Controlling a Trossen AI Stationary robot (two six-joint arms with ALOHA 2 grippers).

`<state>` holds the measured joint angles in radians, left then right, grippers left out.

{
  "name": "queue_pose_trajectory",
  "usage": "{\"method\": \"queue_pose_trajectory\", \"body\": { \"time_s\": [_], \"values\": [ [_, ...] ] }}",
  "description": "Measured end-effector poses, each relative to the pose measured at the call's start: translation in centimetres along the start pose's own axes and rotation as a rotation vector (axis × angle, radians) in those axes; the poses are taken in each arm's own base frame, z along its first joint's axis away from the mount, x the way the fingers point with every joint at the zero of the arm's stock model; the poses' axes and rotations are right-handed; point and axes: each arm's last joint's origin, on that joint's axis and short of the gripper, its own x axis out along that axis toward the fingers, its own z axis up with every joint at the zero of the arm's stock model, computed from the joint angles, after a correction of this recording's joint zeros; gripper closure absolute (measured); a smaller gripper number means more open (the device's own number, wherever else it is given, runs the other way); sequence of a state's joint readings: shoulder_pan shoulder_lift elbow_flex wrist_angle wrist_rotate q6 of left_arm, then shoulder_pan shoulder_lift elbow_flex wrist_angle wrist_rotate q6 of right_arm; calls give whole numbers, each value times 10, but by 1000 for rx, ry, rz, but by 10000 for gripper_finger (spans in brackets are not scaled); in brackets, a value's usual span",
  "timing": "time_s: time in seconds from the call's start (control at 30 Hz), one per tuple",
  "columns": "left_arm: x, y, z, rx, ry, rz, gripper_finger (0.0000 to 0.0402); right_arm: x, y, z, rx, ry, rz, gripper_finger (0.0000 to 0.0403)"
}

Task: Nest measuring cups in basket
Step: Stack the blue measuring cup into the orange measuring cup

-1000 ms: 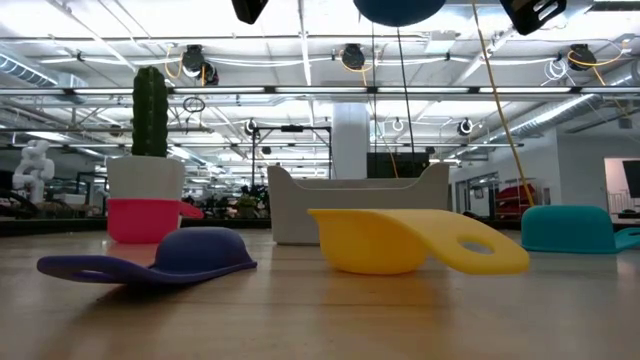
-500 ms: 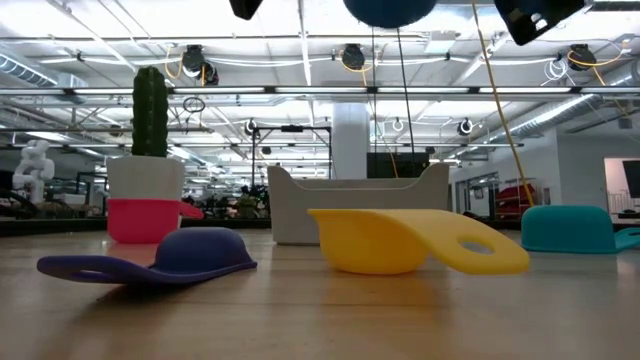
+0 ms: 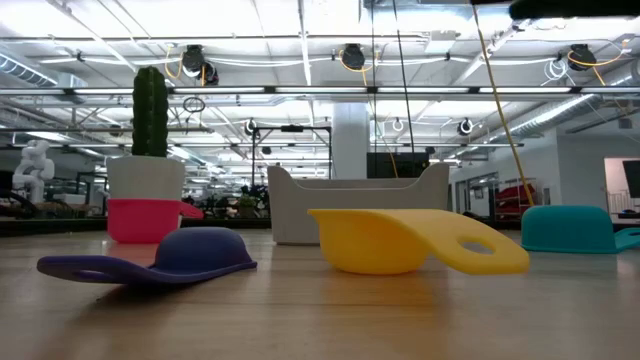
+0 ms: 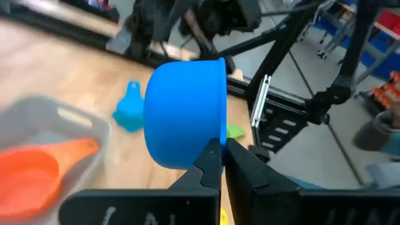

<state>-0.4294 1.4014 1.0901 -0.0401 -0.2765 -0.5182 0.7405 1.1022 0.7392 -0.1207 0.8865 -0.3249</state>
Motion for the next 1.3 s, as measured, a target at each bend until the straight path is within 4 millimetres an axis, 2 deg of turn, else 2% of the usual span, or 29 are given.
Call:
{"method": "queue_pose_trajectory", "body": {
  "time_s": [0.1, 0.2, 0.3, 0.5, 0.63, 0.77, 0.9, 1.17, 1.3],
  "values": [
    [1, 9, 6, -103, 13, -10, 396, -4, 3, 1, -204, 23, -73, 89],
    [4, 18, 12, -191, 21, -43, 397, -5, 7, 2, -336, 27, -92, 89],
    [12, 29, 16, -312, 40, -77, 397, -4, 8, 4, -417, 25, -97, 89],
    [13, 40, 24, -384, 42, -110, 396, -3, 12, 3, -535, 111, -213, 89],
    [20, 48, 21, -424, 58, -77, 398, -6, 12, 9, -572, 145, -313, 89],
    [33, 51, 27, -437, -23, -123, 398, -9, 13, 13, -643, 128, -311, 89],
    [47, 62, 25, -546, 15, -192, 398, -11, 16, 13, -694, 122, -295, 89],
    [46, 74, 34, -595, 5, -213, 398, -17, 29, 2, -768, 96, -266, 89],
    [50, 83, 36, -603, -2, -207, 399, -18, 33, 1, -729, 60, -276, 89]
  ]
}}
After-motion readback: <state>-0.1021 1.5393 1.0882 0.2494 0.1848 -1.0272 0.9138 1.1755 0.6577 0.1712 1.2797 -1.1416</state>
